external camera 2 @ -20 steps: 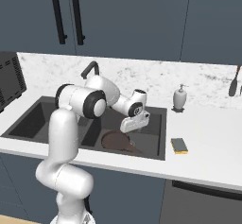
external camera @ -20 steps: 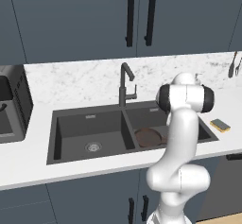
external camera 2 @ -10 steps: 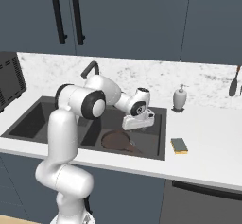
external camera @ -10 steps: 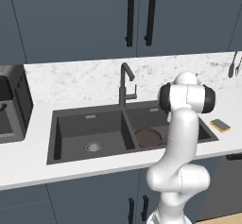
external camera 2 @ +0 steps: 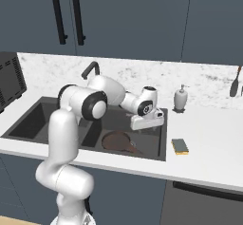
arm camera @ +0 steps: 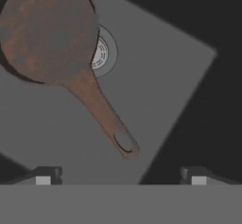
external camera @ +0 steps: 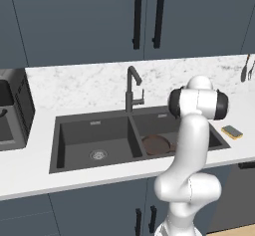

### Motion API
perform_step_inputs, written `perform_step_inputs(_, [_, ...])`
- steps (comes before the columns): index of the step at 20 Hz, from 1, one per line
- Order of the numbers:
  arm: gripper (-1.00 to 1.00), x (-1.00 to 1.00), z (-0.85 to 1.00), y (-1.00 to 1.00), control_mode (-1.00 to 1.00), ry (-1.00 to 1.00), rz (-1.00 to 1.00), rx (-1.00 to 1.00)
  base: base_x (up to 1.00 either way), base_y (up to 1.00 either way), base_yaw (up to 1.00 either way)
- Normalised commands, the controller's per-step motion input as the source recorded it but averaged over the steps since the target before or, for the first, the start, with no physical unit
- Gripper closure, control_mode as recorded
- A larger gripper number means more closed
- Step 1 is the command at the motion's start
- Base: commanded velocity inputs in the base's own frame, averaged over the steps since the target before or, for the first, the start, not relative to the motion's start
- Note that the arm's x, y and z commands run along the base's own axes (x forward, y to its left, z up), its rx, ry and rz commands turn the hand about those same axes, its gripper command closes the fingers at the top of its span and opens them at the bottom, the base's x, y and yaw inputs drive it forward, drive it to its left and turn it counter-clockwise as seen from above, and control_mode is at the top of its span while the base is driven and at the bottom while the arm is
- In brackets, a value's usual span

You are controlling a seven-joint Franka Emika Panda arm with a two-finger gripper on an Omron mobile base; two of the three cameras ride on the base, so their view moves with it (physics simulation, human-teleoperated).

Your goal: Pick the pan and sponge and place them into the sink. Then turn on the water.

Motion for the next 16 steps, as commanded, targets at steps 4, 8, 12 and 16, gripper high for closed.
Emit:
perform_step_inputs(4, [-1.0,-0.13,0.31,-0.84,-1.0,0.0,-0.13,-0.02,0.0,0.0,0.0])
perform_step_inputs(8, [-1.0,-0.29,0.09,-0.66,-1.0,0.0,-0.11,-0.01,0.0,0.0,0.0])
perform_step_inputs(12, [-1.0,-0.41,0.0,-0.58,-1.0,0.0,-0.08,0.0,0.0,0.0,0.0])
perform_step_inputs(16, [-1.0,-0.26,0.0,-0.36,-1.0,0.0,-0.01,0.0,0.0,0.0,0.0])
